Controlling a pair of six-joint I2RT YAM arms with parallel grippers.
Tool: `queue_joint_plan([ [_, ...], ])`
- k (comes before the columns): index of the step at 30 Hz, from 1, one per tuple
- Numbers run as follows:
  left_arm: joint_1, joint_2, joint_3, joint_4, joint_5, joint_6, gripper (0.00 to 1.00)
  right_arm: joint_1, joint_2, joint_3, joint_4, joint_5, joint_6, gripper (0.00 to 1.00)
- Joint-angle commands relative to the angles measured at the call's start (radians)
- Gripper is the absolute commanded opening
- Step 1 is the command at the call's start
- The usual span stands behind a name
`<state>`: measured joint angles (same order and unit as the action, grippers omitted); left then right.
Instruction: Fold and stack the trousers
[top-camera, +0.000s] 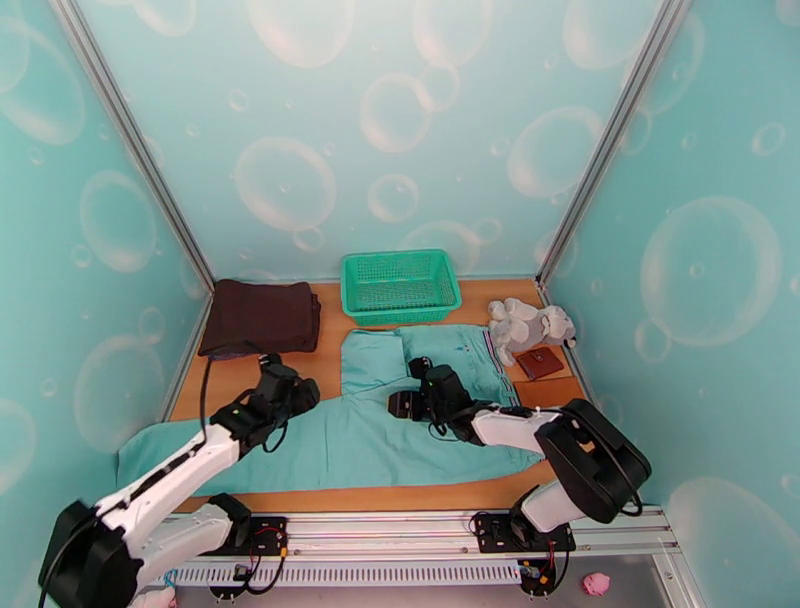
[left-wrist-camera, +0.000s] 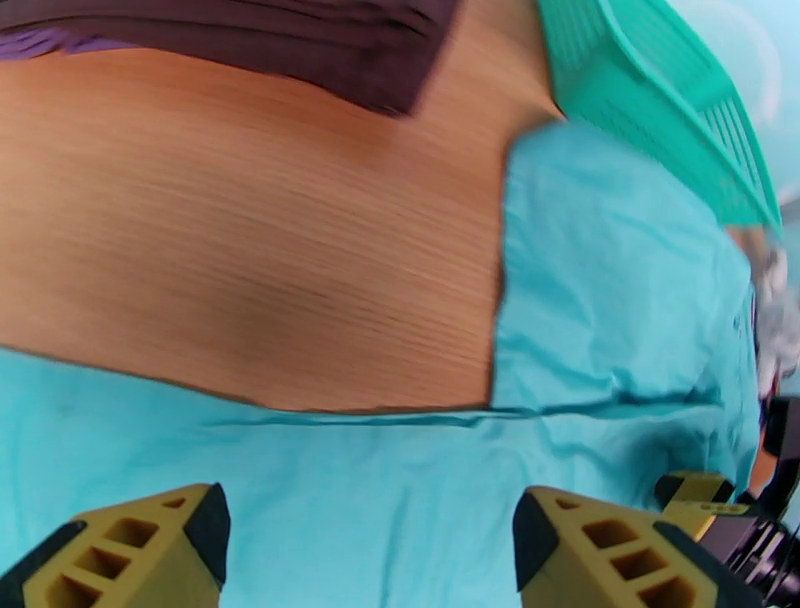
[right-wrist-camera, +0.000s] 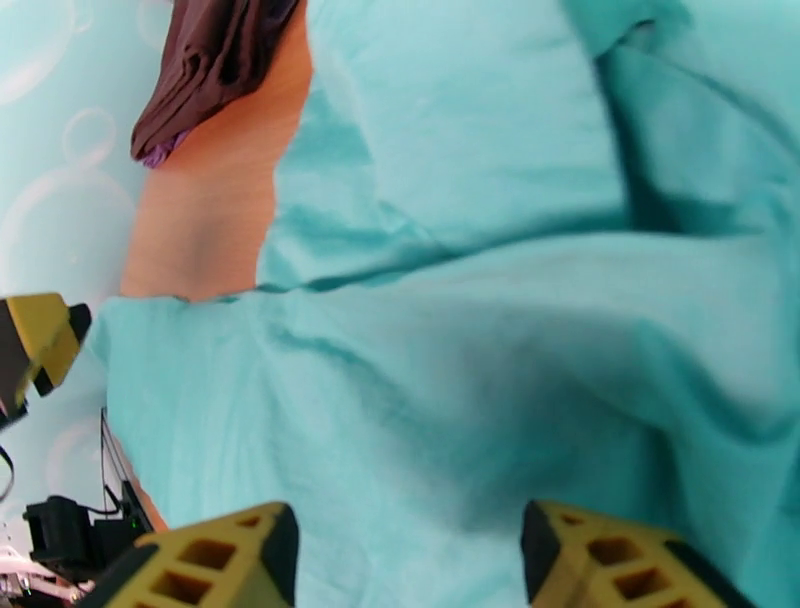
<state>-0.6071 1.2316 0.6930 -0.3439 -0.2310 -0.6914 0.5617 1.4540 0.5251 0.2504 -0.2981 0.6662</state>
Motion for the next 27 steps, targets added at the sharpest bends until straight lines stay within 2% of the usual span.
queue_joint_plan([
  [1,-0.017,0.145,0.111,0.208,0.016,0.145,0.80,-0.071,-0.093,-0.036,-0.054,0.089,0.085,0.64],
  [3,0.009,0.241,0.160,0.256,0.033,0.191,0.79,-0.146,-0.131,-0.049,-0.054,0.078,0.089,0.65],
  [6,0.068,0.357,0.234,0.344,0.155,0.237,0.76,-0.239,-0.130,0.023,-0.178,0.067,0.013,0.65],
  [9,0.060,0.459,0.327,0.374,0.218,0.271,0.71,-0.302,-0.097,0.086,-0.204,0.061,-0.039,0.65],
  [13,0.063,0.622,0.486,0.191,0.100,0.202,0.70,-0.372,-0.023,0.124,-0.142,0.008,-0.055,0.65],
  [17,0.104,0.651,0.402,0.230,0.142,0.157,0.68,-0.401,0.063,0.165,-0.128,-0.001,-0.078,0.65],
  [23,0.074,0.657,0.315,0.265,0.208,0.142,0.67,-0.396,0.172,0.159,-0.072,-0.025,-0.064,0.64],
  [25,0.069,0.676,0.316,0.267,0.223,0.145,0.64,-0.399,0.193,0.147,-0.052,-0.034,-0.054,0.64],
  [27,0.058,0.683,0.316,0.271,0.245,0.150,0.56,-0.399,0.203,0.139,-0.030,-0.043,-0.050,0.64],
])
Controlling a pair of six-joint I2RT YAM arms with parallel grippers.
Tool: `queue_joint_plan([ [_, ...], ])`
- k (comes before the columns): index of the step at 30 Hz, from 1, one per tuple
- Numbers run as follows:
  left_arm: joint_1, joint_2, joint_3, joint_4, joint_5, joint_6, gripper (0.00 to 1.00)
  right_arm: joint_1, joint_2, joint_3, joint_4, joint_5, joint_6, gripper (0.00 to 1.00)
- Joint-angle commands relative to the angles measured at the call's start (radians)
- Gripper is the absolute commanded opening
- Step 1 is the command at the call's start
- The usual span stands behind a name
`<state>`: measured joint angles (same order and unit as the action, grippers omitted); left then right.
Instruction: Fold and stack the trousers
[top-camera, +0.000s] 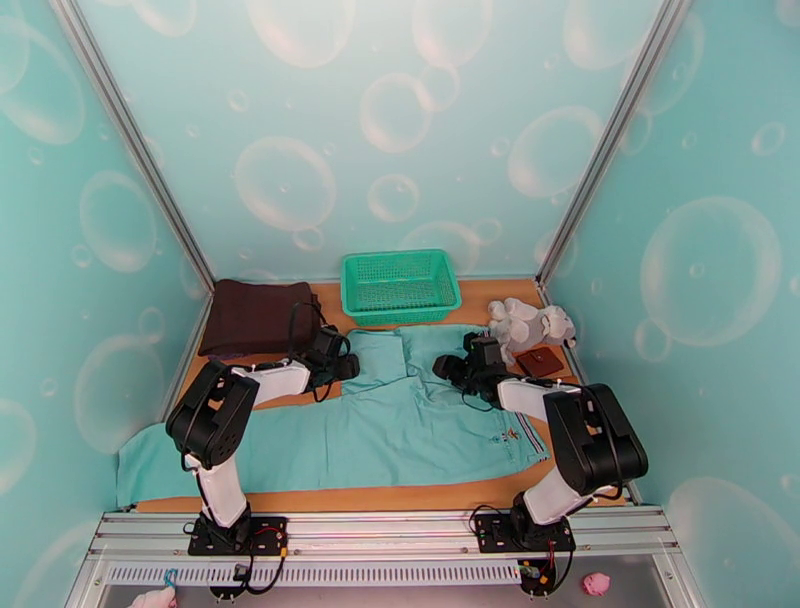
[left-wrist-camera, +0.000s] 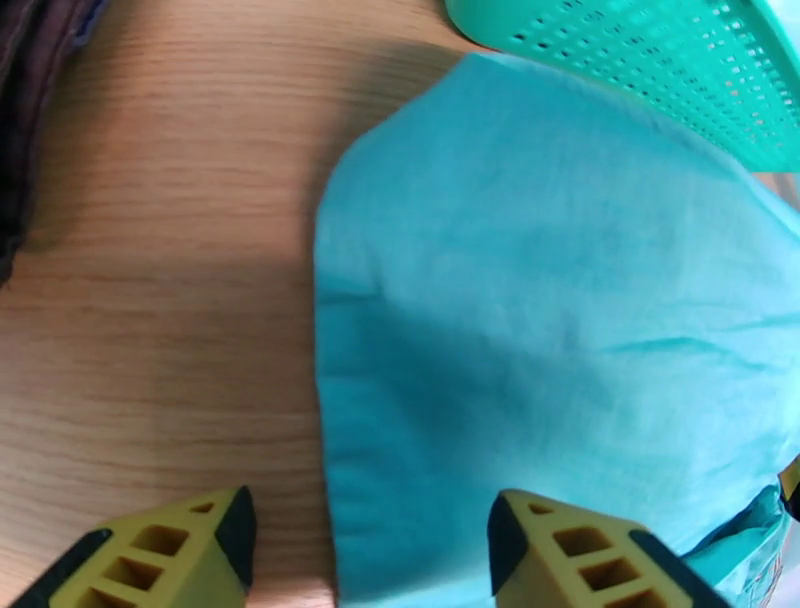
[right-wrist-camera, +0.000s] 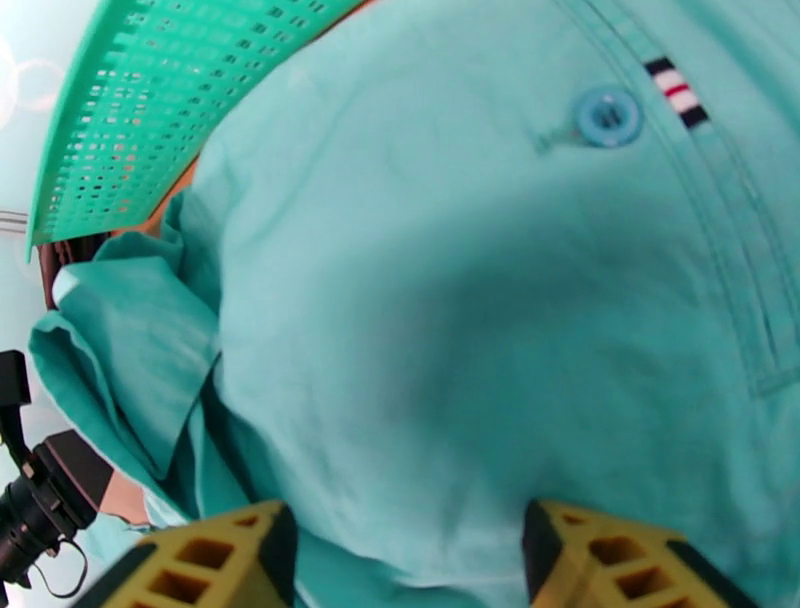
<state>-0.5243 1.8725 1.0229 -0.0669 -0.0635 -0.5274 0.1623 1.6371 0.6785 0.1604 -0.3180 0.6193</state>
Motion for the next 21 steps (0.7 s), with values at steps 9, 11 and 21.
queue_joint_plan([
  [9,-0.029,-0.040,-0.014,-0.090,0.012,-0.007,0.00,-0.003,0.005,-0.054,0.067,-0.020,-0.003,0.64],
  [11,-0.022,-0.106,-0.014,-0.143,-0.056,-0.010,0.00,-0.003,0.001,-0.066,0.065,-0.012,-0.001,0.64],
  [21,0.046,-0.407,-0.007,-0.299,-0.363,0.056,0.00,-0.033,0.034,-0.111,0.063,-0.014,0.010,0.64],
])
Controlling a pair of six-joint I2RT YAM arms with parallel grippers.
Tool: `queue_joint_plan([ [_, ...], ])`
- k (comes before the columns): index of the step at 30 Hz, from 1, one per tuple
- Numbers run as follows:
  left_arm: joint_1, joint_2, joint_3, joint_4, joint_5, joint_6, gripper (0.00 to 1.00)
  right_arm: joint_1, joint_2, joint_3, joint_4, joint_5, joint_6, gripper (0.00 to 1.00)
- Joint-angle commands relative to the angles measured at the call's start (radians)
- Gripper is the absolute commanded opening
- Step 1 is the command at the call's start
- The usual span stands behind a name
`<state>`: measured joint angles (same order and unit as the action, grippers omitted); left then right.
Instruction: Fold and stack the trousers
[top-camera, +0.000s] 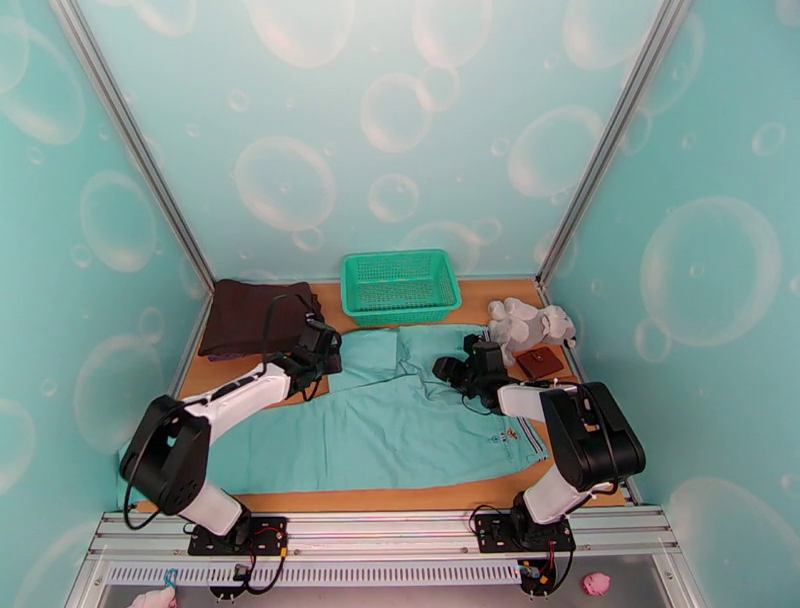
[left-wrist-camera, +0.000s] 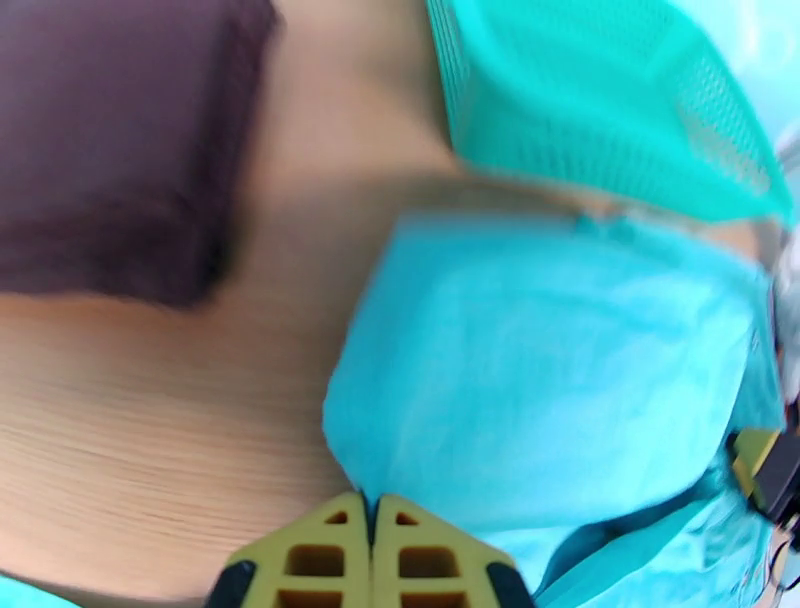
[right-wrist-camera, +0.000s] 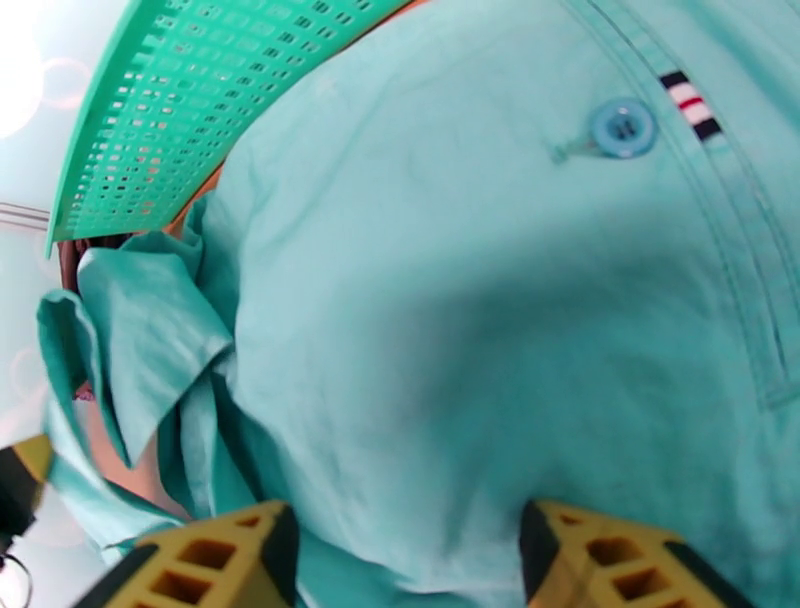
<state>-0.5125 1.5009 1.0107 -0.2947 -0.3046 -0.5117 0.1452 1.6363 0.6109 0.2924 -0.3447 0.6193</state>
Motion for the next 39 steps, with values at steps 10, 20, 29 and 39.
queue_joint_plan([
  [10,0.106,-0.125,0.007,-0.025,-0.226,0.174,0.00,-0.025,0.041,-0.070,-0.053,0.005,0.015,0.63],
  [20,0.248,-0.336,-0.052,0.007,-0.270,0.190,0.00,-0.027,0.018,-0.078,-0.060,0.012,0.008,0.63],
  [29,0.252,-0.333,0.003,0.031,-0.336,0.362,0.00,-0.027,0.023,-0.081,-0.048,0.010,0.010,0.63],
  [39,0.255,-0.418,0.001,0.159,-0.663,0.665,0.00,-0.025,0.041,-0.077,-0.034,0.006,0.013,0.63],
])
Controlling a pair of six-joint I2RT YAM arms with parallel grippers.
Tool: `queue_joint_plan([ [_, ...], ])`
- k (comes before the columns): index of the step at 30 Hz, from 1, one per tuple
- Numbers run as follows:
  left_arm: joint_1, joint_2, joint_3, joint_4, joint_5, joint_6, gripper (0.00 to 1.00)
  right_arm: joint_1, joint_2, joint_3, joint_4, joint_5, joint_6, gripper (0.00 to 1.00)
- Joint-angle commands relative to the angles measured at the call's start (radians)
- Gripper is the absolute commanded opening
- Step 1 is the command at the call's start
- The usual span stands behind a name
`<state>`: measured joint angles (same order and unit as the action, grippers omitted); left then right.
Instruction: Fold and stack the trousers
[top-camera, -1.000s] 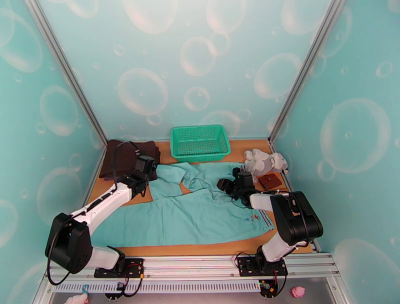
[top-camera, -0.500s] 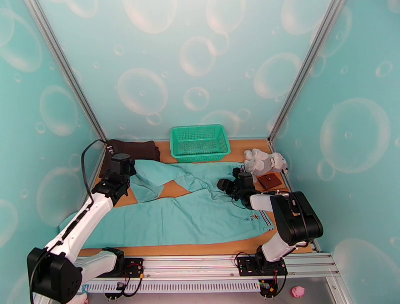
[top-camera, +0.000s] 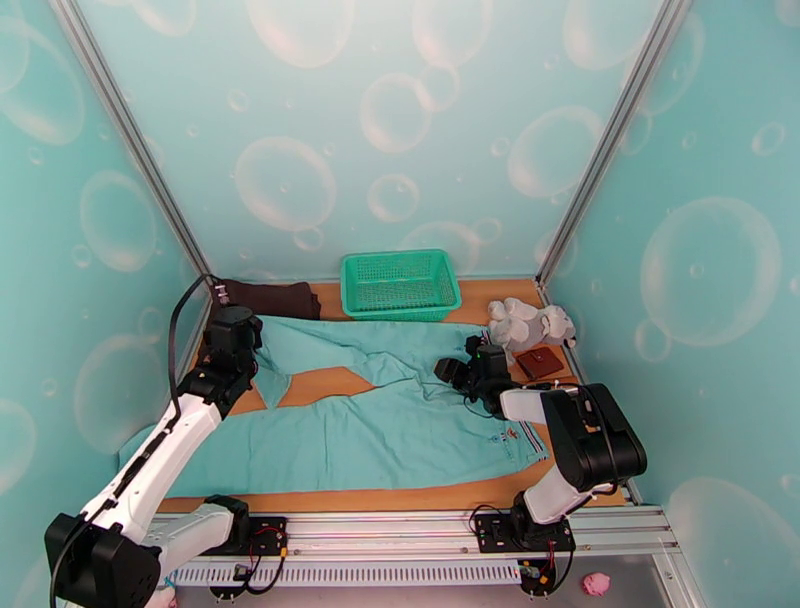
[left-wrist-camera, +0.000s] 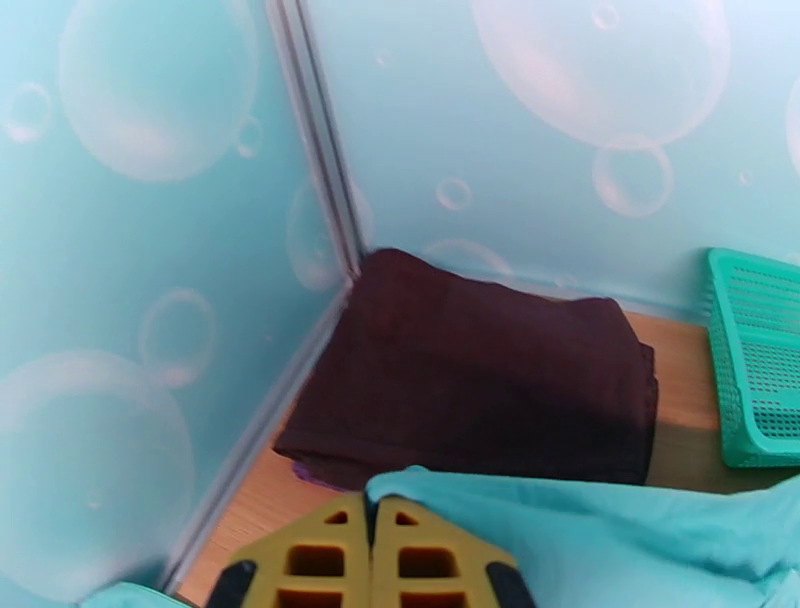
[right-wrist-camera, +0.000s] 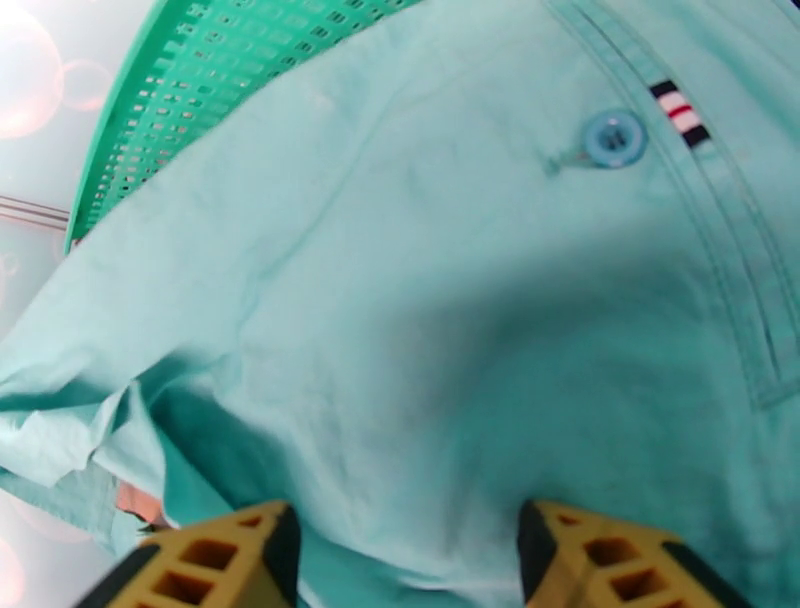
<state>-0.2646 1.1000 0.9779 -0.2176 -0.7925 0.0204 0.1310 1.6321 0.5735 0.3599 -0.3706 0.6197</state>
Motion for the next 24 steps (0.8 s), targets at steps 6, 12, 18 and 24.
queue_joint_plan([
  [6,0.031,0.114,0.035,0.048,-0.191,0.169,0.05,-0.007,0.066,-0.037,-0.088,0.027,0.014,0.63],
  [12,0.115,0.372,0.074,0.169,-0.165,0.146,0.23,-0.004,0.065,-0.039,-0.087,0.028,0.013,0.63],
  [18,0.187,0.414,0.150,0.128,0.033,0.007,0.57,-0.004,0.035,-0.047,-0.101,0.037,0.002,0.63],
  [24,0.215,0.236,0.042,-0.278,0.204,-0.311,0.66,0.008,-0.028,-0.066,-0.085,0.041,-0.020,0.63],
])
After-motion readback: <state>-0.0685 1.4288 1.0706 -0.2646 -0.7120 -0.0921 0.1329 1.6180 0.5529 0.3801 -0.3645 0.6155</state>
